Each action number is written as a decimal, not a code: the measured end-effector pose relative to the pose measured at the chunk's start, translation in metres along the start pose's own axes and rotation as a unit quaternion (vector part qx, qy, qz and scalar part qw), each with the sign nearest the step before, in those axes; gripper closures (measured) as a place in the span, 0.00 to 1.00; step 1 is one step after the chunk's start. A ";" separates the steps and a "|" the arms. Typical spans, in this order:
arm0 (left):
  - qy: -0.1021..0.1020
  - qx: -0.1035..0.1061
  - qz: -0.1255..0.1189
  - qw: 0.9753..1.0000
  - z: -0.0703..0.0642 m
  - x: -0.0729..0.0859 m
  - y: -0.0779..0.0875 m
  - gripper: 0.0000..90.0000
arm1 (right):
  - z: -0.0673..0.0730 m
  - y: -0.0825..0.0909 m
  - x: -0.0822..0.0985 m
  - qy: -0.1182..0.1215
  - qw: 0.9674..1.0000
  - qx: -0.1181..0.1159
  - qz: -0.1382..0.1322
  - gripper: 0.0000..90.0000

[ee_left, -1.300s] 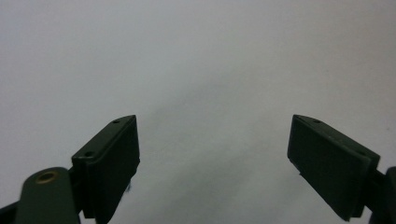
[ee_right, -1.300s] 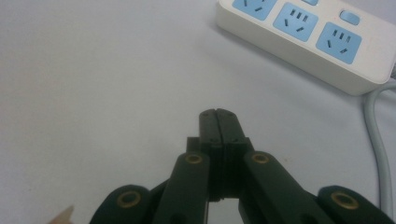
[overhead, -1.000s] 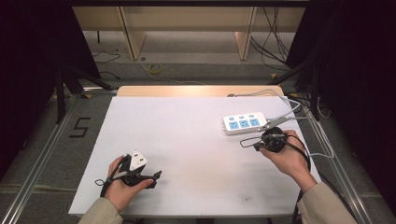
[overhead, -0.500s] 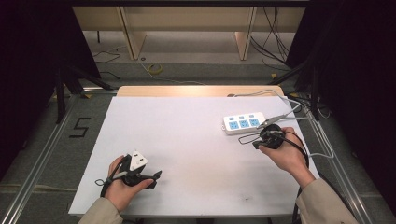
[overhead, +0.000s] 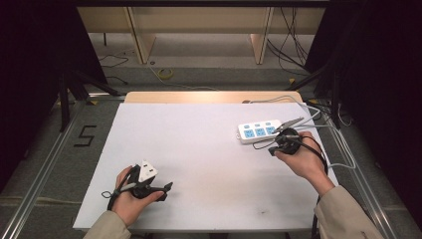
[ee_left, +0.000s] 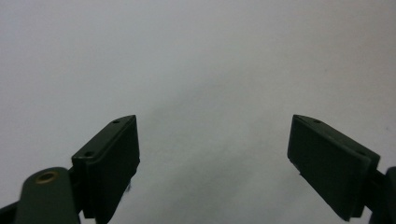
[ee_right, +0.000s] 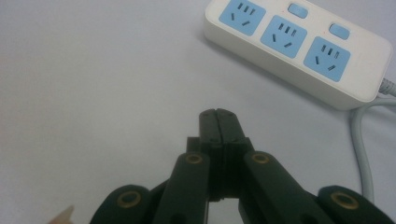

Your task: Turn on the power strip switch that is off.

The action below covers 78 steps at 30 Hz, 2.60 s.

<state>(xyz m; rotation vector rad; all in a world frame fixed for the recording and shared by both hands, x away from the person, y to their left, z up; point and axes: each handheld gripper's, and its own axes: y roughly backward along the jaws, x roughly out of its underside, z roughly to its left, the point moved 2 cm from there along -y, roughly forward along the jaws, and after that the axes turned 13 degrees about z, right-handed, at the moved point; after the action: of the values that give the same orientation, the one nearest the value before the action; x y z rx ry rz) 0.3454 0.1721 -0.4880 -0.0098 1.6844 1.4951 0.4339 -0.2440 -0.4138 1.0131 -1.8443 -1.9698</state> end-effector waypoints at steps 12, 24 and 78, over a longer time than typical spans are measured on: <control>0.000 0.000 0.000 1.000 0.000 0.000 0.000 0.18 | -0.003 -0.003 -0.006 -0.003 1.000 0.000 0.007 1.00; -0.001 -0.002 -0.001 1.000 0.000 0.000 0.000 0.18 | -0.007 -0.004 -0.014 -0.004 1.000 0.004 0.012 1.00; -0.006 -0.002 0.002 1.000 0.000 0.000 -0.001 0.18 | -0.026 -0.014 -0.058 -0.017 0.999 0.011 0.031 1.00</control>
<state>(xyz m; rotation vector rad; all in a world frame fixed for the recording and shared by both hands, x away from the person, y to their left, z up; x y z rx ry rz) 0.3459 0.1714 -0.4887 0.0007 1.6726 1.5001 0.4964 -0.2263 -0.4080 0.9225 -1.8960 -1.9471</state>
